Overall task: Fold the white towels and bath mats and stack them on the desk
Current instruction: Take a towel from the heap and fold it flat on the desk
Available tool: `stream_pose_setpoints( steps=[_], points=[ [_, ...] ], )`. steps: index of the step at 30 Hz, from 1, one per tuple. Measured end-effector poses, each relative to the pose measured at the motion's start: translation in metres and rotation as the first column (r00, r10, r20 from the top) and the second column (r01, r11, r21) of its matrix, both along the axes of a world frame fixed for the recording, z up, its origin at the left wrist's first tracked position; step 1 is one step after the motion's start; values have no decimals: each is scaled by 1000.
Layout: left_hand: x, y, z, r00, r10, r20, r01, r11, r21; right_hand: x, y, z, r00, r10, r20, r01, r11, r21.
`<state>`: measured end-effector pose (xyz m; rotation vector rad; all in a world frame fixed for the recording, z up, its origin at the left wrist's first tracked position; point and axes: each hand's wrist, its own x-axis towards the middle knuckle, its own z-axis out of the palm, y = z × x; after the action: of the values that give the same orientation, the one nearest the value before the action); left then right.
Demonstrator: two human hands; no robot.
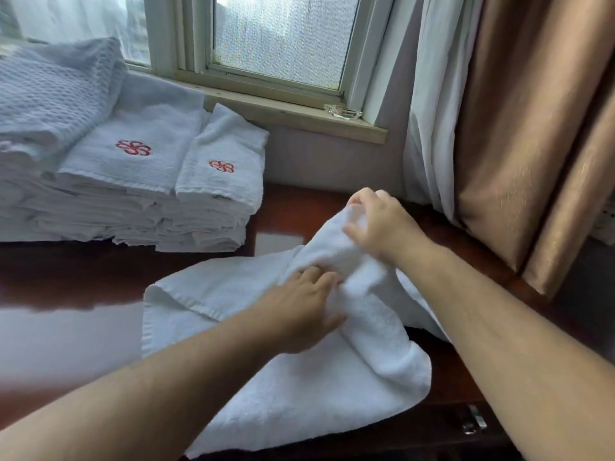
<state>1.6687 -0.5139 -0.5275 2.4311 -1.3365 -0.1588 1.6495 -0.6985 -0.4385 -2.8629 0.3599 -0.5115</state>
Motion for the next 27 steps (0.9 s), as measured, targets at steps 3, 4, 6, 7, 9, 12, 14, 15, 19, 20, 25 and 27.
stream_pose_setpoints(
  steps=[3, 4, 6, 7, 9, 12, 14, 15, 19, 20, 25, 27],
  points=[
    [12, 4, -9, 993, 111, 50, -112, 994, 18, -10, 4, -28, 981, -167, 94, 192, 867, -460],
    [15, 5, -11, 983, 166, 71, -168, 986, 17, -14, 10, -33, 970, -180, 164, 240, 821, -519],
    [20, 6, -11, 951, 285, 119, -286, 958, -6, -20, 19, -40, 959, -79, 271, 211, 839, -502],
    [24, 7, -11, 929, 338, 153, -340, 940, -16, -23, 22, -42, 970, -23, 240, 126, 899, -420],
    [31, 13, -9, 883, 422, 208, -428, 904, -14, -23, 31, -45, 999, 35, -25, -39, 988, -147],
    [41, 25, -8, 842, 479, 250, -512, 855, 87, -17, 40, -54, 943, 52, -329, -49, 999, 19],
    [44, 30, -12, 851, 433, 299, -489, 861, 144, -10, 38, -53, 942, -115, -314, 102, 993, -58],
    [44, 32, -15, 860, 405, 311, -464, 874, 145, -7, 36, -52, 937, -196, -288, 161, 977, -142],
    [43, 33, -23, 916, 319, 245, -343, 938, 60, -3, 23, -38, 827, -310, -468, 294, 949, -110],
    [44, 32, -24, 931, 281, 232, -299, 953, 46, -5, 21, -35, 779, -311, -544, 319, 944, -84],
    [41, 23, -29, 993, 46, 112, -43, 999, -26, -8, 18, -21, 621, -317, -717, 287, 943, -168],
    [38, 24, -36, 995, 2, 105, 4, 998, -57, -8, 18, -14, 558, -321, -765, 264, 943, -203]
  ],
)
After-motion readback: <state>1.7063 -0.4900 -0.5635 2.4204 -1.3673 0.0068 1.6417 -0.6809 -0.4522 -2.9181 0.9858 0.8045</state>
